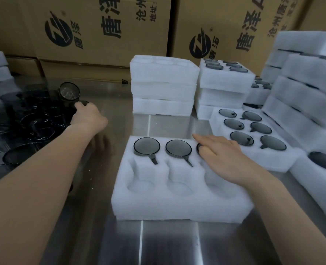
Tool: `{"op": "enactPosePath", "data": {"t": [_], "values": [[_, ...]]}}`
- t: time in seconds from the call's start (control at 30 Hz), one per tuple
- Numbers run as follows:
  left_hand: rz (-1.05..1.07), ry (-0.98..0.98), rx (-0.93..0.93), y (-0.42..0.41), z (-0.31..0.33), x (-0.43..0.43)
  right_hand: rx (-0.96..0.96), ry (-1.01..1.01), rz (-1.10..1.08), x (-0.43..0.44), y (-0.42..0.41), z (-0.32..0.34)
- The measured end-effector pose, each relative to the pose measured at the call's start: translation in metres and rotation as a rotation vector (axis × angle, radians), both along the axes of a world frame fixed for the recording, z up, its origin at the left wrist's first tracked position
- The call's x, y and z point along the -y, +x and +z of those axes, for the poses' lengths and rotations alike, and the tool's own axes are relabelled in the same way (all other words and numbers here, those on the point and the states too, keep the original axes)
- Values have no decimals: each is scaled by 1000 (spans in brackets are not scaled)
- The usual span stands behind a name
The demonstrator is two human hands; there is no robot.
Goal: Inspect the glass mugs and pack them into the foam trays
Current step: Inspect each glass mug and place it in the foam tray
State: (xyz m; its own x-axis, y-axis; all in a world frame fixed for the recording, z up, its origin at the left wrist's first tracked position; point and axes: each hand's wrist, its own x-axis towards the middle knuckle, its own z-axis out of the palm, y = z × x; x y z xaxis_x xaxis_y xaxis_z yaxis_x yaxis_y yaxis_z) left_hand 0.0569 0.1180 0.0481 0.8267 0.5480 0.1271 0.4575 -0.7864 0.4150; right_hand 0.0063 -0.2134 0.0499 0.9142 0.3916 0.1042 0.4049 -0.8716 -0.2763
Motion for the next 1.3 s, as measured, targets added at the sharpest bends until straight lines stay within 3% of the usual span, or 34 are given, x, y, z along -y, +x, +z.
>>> {"op": "enactPosePath", "data": {"t": [0.7, 0.83, 0.93, 1.03, 1.13, 1.23, 1.3], "values": [[-125, 64, 153, -8, 7, 30, 6, 19, -25, -1, -1, 1], [-163, 36, 340, -17, 14, 46, 0, 26, -25, -3, -2, 2], [-305, 2, 552, -28, 23, 61, 16, 68, -15, -4, -2, 4], [-538, -53, 722, -45, 31, 84, 88, 279, -8, -4, -3, 5], [-792, -71, 796, -64, 35, 105, 88, 723, -27, -7, -7, 10], [-960, -30, 812, -79, 35, 121, -114, 1194, 36, -12, -10, 18], [-1041, 14, 829, -85, 33, 128, -298, 1372, 86, -14, -13, 22]]}}
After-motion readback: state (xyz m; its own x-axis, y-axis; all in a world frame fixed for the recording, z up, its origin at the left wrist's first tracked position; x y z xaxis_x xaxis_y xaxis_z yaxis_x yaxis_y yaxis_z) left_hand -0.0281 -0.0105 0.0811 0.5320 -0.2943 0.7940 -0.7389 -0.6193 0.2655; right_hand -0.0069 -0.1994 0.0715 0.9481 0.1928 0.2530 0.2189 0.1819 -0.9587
